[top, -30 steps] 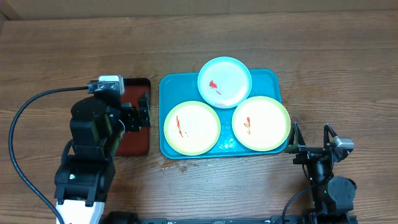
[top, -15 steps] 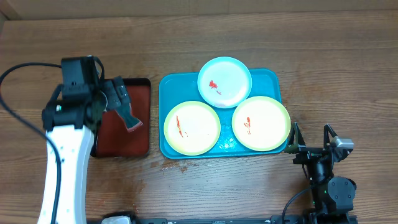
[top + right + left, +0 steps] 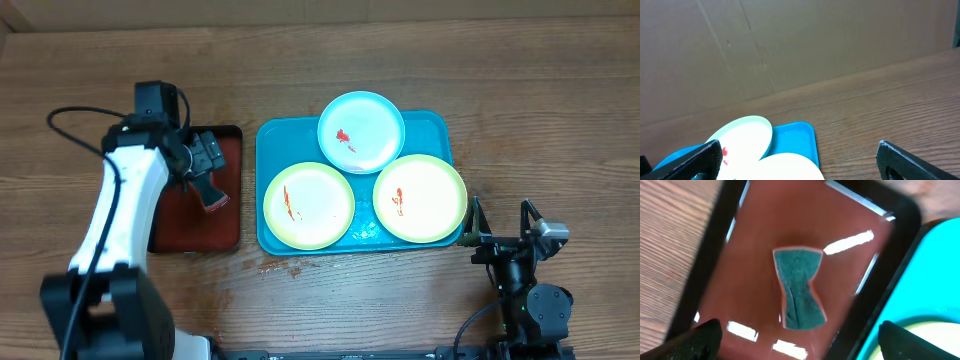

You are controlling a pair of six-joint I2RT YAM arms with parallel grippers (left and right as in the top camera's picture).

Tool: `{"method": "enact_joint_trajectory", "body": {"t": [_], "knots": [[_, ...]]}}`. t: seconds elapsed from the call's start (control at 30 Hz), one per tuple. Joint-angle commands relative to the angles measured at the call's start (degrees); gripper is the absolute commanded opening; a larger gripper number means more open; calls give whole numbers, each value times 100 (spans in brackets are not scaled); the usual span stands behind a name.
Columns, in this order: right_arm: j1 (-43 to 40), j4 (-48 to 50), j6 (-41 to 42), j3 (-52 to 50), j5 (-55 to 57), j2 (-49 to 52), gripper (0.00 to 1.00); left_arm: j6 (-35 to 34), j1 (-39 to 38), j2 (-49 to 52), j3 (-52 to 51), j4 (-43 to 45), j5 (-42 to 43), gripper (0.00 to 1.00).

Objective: Clean dirty plates on tray and stack at the side
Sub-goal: 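Lower the left gripper and grasp the green sponge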

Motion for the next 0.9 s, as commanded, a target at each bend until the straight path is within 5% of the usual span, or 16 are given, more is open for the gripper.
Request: {"method": "enact_joint_trajectory", "body": {"t": [0.0,0.1,0.3,0.7,0.77,0.87], "knots": [[-37,24,-22,-59,37,-46,100,-354,33,470,111,-15,-114,100],[-37,24,-22,-59,35,-46,100,-511,33,835,111,28,-114,100],[-37,24,-22,-59,35,-46,100,-549,33,1325,111,197,-13,77],[-37,24,-22,-59,37,-46,100,-546,107,1895,111,765,-70,79],[-37,24,-22,-59,37,-46,100,-546,107,1976,111,785,-48,70],[-37,24,-22,-59,37,-46,100,-544,107,2004,111,793,-74,41]]}}
